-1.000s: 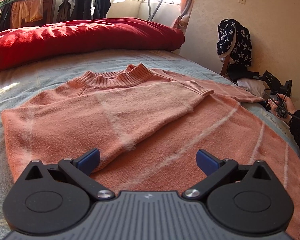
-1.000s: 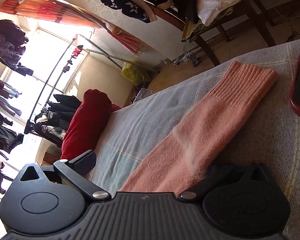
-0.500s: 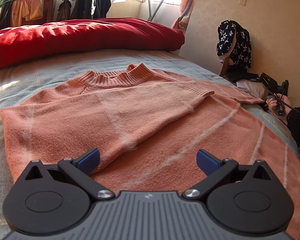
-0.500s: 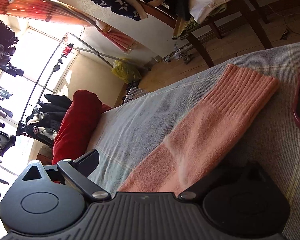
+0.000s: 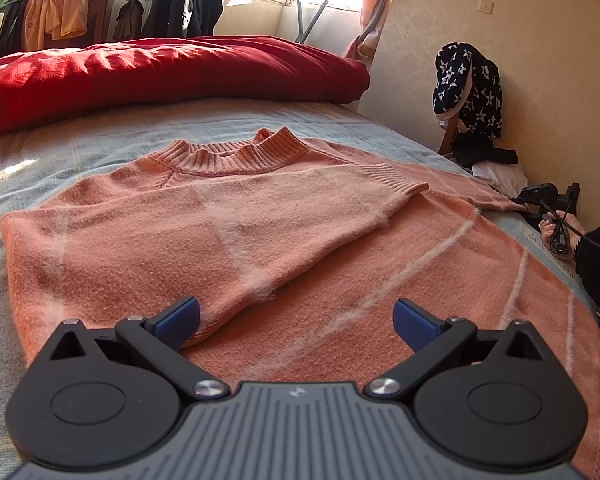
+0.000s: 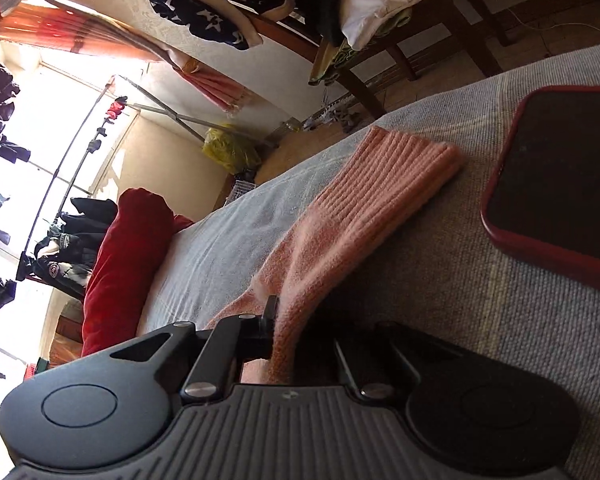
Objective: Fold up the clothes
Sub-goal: 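Close the right tool on the ribbed sleeve cuff, then lift the cuff with the right tool and carry it over the sweater body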
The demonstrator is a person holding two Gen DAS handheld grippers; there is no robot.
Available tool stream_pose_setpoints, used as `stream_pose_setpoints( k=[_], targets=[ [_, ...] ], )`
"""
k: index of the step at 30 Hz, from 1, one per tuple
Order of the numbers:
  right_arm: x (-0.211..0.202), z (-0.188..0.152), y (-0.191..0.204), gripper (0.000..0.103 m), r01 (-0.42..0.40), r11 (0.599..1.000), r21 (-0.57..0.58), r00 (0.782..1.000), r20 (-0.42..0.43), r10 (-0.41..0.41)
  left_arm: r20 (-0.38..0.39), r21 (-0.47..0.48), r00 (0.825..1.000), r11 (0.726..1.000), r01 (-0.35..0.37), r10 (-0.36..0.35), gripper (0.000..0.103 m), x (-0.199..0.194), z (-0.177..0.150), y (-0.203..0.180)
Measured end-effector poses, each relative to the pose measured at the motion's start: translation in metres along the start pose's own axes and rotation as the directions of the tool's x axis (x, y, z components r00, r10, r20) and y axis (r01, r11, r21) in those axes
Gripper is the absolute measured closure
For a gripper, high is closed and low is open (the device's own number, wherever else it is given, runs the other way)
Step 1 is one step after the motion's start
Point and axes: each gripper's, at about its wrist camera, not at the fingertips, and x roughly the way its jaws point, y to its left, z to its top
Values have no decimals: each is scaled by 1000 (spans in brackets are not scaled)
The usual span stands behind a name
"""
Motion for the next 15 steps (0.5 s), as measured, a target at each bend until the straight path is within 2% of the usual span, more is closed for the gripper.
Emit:
stream_pose_setpoints(
  k=[9, 15],
  targets=[
    [2, -6, 17, 102, 79, 990, -115, 997, 31, -76, 0, 3, 1000, 1000, -1, 1, 1, 0, 0, 0],
    [7, -15, 49, 99, 217, 936, -277, 976, 73, -204, 1, 0, 1000, 1000, 1, -1, 1, 0, -1, 0]
  ],
)
